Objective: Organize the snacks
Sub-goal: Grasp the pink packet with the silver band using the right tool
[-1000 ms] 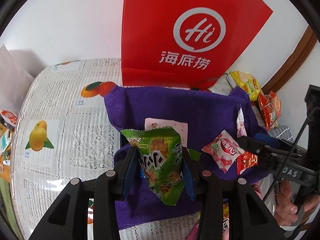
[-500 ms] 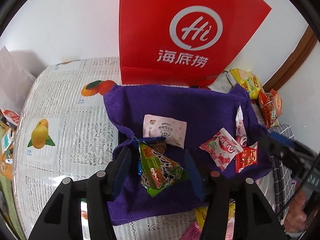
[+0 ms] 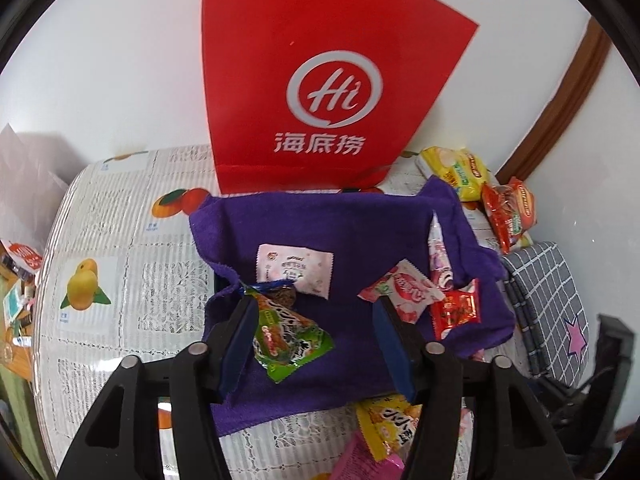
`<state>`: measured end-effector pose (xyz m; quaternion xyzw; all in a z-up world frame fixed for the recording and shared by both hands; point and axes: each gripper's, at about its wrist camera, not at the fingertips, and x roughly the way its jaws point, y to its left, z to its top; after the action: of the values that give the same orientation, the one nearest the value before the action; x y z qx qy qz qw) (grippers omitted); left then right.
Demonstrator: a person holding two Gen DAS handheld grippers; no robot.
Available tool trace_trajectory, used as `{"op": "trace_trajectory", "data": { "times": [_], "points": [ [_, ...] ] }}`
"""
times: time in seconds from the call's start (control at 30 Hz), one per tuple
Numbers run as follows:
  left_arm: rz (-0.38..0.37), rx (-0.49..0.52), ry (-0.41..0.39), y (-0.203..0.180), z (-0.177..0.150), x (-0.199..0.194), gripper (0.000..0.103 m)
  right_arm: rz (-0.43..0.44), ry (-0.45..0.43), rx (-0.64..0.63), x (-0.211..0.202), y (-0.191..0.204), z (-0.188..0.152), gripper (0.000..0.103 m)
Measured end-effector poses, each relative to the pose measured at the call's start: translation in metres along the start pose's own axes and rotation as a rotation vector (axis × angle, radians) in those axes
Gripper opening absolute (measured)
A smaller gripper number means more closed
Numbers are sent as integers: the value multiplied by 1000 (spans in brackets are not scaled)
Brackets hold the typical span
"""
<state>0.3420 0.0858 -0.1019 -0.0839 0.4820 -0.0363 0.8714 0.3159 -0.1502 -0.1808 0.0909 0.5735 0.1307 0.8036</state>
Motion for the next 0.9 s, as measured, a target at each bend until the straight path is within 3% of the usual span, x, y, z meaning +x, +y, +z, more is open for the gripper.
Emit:
{"op": "trace_trajectory", "data": {
  "times": [0.33, 0.5, 0.6, 0.9],
  "points": [
    [6, -9, -27, 3, 2, -13, 59, -26, 58, 59, 40, -7, -10, 80],
    [8, -6, -32, 3, 2, -14, 59, -43, 7, 33, 36, -8, -13, 63],
    [16, 6, -33, 1, 1, -15, 59, -27, 2, 52, 31, -17, -15, 62],
    [10, 59, -50, -22, -4, -26, 59, -96, -60, 15, -6, -35, -39, 61]
  ]
}}
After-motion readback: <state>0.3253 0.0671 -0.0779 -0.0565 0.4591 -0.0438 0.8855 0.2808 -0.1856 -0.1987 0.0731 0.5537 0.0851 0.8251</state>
